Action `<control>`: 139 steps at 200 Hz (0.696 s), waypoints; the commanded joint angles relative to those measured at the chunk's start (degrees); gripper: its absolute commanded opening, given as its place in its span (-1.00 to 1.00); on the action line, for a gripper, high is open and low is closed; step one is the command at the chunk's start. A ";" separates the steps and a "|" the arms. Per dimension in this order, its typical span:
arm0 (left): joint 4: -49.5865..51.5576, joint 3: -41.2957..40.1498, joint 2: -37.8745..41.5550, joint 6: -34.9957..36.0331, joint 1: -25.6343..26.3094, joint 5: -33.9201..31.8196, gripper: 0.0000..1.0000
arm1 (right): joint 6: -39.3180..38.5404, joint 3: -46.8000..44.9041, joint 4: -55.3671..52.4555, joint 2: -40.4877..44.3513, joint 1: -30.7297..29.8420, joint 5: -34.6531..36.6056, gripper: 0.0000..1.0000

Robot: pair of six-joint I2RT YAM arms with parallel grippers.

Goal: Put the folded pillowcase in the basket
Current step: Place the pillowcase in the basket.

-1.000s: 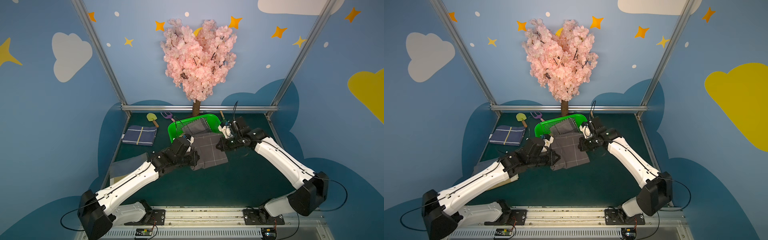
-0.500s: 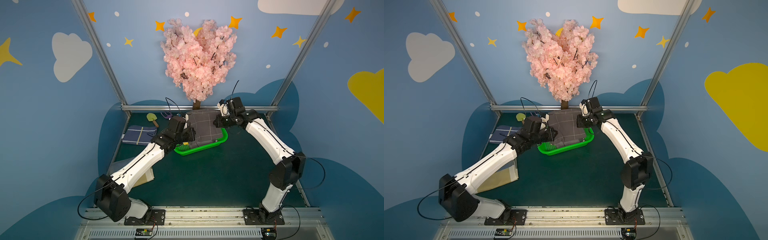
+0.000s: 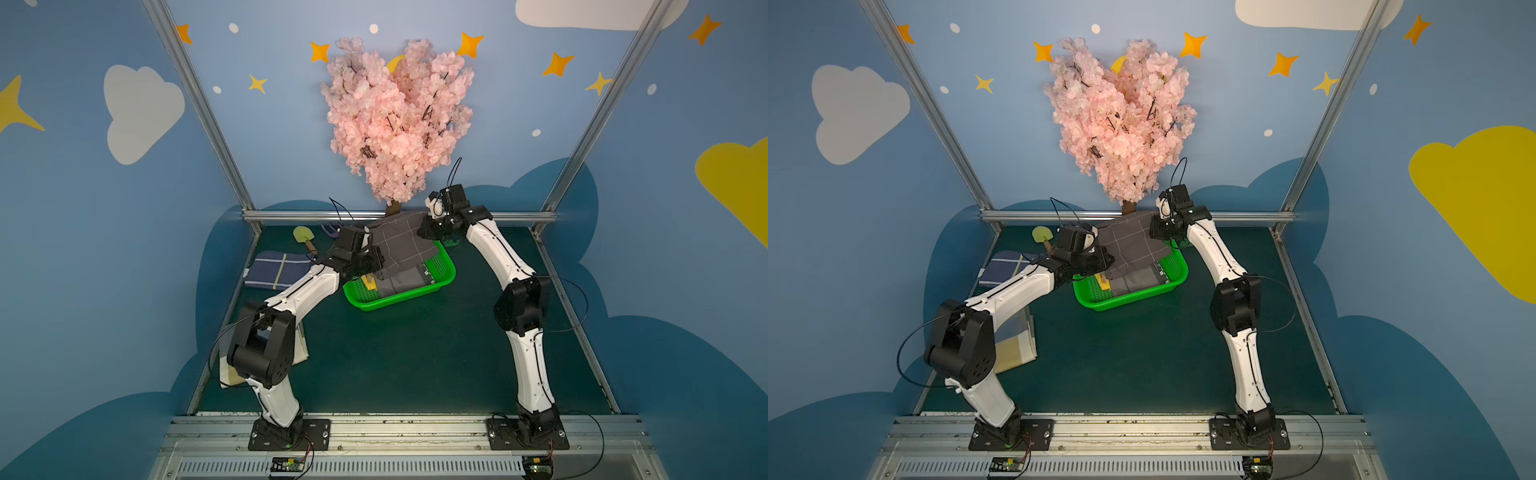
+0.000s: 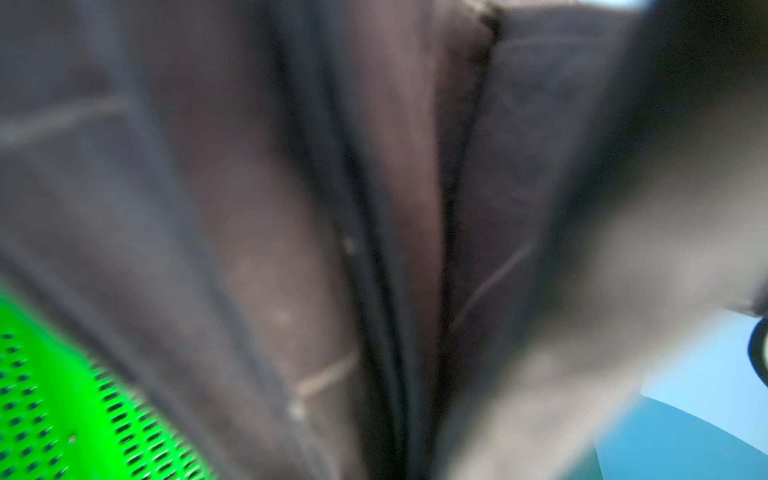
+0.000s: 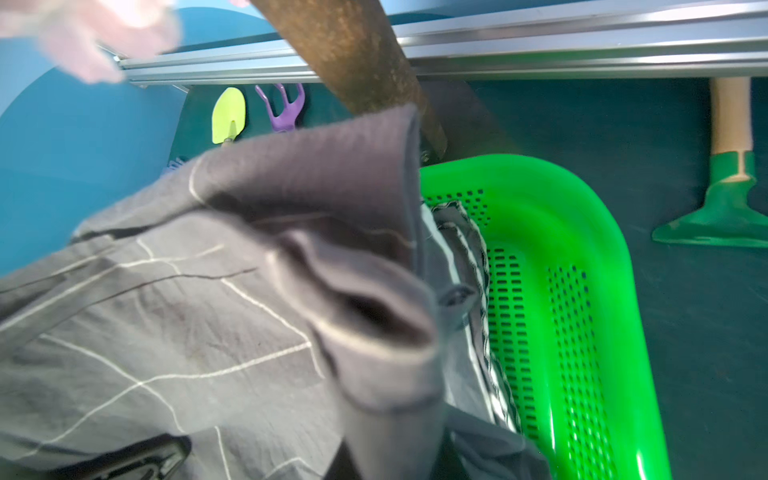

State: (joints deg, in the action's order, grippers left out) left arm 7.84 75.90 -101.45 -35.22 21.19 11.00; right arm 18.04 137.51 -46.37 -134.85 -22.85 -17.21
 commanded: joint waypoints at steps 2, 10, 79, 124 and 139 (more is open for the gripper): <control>-1.39 2.15 -1.73 -0.58 -0.86 1.90 -0.95 | 0.44 3.16 -1.39 -1.71 1.73 -1.51 -1.00; -1.59 2.14 -2.77 -0.90 -1.15 1.85 -0.95 | 0.58 3.03 -1.52 -2.25 1.92 -1.91 -1.00; -3.49 1.36 -8.85 -1.81 -2.03 5.47 -0.95 | 0.28 3.03 -1.66 -6.98 1.42 -2.57 -1.00; -4.80 0.61 -11.64 -2.32 -2.48 5.62 -0.95 | 0.54 3.39 -1.60 -9.41 1.50 -2.30 -1.00; -4.85 0.83 -12.27 -2.33 -2.64 5.88 -0.94 | 0.75 3.55 -1.53 -10.03 1.57 -2.26 -1.00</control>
State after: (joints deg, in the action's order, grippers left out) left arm 4.43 76.90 -112.62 -37.43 19.05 15.90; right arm 18.22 138.87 -47.92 -143.83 -21.45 -19.97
